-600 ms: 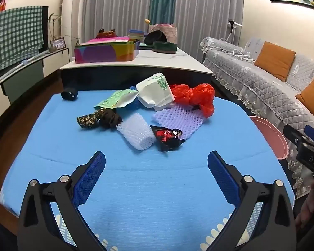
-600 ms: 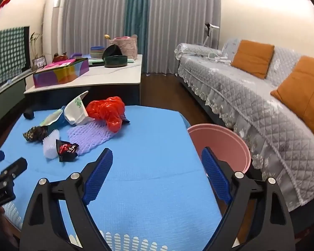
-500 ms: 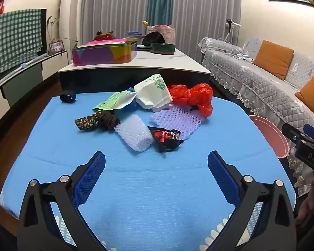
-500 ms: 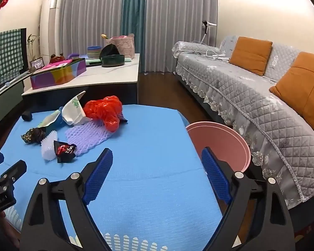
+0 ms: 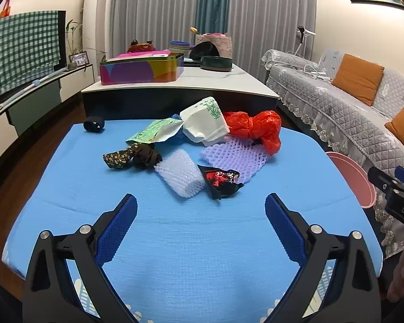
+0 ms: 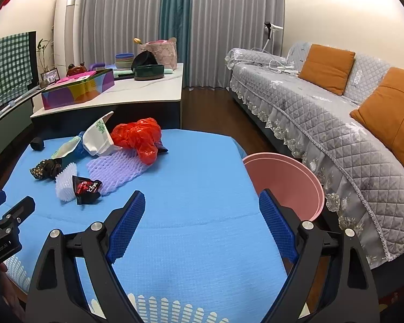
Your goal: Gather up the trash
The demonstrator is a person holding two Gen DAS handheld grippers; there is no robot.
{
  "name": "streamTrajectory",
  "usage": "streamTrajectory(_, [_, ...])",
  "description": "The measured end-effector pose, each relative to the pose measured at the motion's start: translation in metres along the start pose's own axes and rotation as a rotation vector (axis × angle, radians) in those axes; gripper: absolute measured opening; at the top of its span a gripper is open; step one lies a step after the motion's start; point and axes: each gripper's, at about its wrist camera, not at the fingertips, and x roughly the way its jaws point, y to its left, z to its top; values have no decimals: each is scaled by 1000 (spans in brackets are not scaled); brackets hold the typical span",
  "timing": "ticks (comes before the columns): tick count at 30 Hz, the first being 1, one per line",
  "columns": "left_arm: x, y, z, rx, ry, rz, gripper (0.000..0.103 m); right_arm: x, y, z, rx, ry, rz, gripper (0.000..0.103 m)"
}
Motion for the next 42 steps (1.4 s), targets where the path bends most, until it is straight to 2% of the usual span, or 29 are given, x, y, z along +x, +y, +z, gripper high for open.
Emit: streamTrajectory(42, [2, 0, 0, 13, -4, -14, 92, -7, 10, 3, -42, -25, -6, 85])
